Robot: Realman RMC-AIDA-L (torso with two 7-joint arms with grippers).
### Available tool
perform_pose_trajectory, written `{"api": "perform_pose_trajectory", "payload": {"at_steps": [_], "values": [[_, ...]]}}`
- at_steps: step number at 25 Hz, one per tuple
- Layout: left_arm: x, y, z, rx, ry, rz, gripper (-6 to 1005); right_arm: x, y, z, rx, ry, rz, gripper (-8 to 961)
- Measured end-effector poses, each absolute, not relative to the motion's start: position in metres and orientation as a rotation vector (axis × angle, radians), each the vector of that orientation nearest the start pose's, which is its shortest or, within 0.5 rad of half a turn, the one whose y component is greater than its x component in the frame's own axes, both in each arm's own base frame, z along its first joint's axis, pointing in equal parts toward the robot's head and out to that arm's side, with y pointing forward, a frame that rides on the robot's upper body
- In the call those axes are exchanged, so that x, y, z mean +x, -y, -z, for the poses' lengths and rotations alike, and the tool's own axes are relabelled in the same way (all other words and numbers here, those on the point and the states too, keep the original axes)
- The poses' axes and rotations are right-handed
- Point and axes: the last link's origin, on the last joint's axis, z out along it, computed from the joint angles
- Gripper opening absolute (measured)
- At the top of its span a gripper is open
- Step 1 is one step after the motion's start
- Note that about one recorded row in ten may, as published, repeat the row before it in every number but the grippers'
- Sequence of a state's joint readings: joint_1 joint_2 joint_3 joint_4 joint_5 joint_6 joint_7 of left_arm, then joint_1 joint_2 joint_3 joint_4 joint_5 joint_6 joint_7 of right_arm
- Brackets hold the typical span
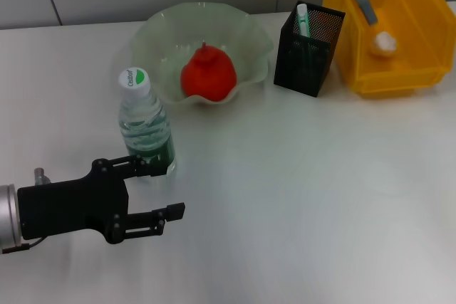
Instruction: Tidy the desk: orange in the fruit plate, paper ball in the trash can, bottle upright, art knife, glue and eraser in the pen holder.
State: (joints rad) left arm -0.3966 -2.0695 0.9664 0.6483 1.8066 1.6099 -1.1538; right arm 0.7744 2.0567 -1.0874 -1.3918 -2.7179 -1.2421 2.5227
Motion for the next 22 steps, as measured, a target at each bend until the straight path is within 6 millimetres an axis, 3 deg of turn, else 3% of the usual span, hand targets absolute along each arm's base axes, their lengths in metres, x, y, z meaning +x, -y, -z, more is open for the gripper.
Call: {"api": "perform_pose_trajectory", "payload": {"at_steps": [7,22], "values": [[-0.269,-0.286,0.022,-2.84,0.369,0.759,757,0.124,-0.459,-0.073,-2.227,-0.621,-0.11,145],[-0.269,-0.289,0.023,-2.83,0.373,0.748,756,0.136,-0.465,-0.05,-2.254,-0.636,-0.125,150]]}}
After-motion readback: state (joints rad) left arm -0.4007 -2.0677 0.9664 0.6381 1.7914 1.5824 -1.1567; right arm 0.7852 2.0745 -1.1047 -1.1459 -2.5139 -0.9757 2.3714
